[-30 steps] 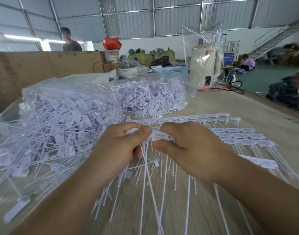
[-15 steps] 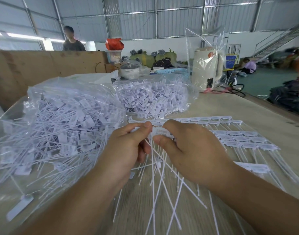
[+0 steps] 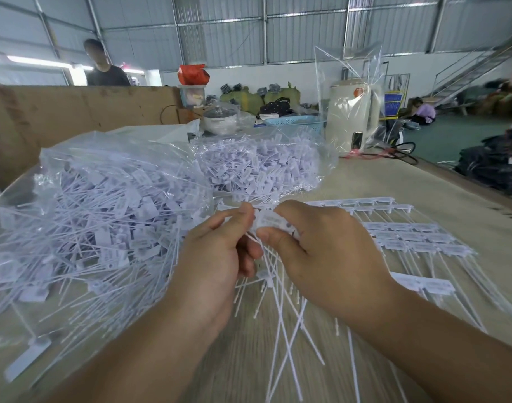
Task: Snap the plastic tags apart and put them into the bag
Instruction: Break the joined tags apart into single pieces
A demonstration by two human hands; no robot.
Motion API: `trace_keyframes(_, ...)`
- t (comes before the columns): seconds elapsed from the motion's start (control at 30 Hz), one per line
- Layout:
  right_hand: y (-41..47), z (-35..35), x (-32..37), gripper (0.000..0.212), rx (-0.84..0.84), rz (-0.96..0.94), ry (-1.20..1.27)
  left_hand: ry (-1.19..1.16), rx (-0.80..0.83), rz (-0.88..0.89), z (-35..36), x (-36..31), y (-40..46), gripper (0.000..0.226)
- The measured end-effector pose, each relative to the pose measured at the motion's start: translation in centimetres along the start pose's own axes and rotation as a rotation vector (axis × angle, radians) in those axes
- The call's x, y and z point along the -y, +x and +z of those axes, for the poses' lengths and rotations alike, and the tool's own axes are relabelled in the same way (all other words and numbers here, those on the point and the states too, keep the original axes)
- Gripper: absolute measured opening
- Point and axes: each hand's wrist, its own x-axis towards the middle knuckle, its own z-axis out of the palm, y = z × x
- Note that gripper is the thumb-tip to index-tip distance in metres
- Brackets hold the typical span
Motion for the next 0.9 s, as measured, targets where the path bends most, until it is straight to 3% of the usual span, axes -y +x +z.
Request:
trace_keyframes(0.07,0.2,-0.2,-0.5,0.035,-0.09,0.005,0.012,-0.054,-0.02,-0.049,-0.2,0.2,0.2,0.022)
trace_keyframes(0.2,1.0,-1.5,-2.1,0.044,-0.2,0.112,0.166,-0.074,-0.048,-0.121,-1.3,0.0,1.2,0.022)
trace_keyframes(0.3,0.9,-1.6,-2.7,0.042,-0.086,0.084,0.23,0.067,0.01,-0.048,-1.5,0.0,1.4,0.021)
trace_keyframes(0.43,0.1,-0.9,-1.8,0.022,0.178,-0.032,0.168,0.21,0.118,0.067,-1.3,0.2,1.1,0.017)
trace_keyframes(0.57,0.1,-0.4,-1.7,0.049,0.279,-0.029,0.188,0.275,0.21,0.087,-1.5,-0.2,1.1,0.016)
trace_keyframes(0.77,0.1,-0.7,-1.7,0.053,0.324,-0.069,0.189,0.328,0.379,0.064,-1.6,-0.4,0.7,0.045)
trace_keyframes(0.9,0.0,-0.6,-1.5,0.061,0.335,-0.059,0.183,0.426,0.384,0.123,-1.6,-0.8,0.6,0.023)
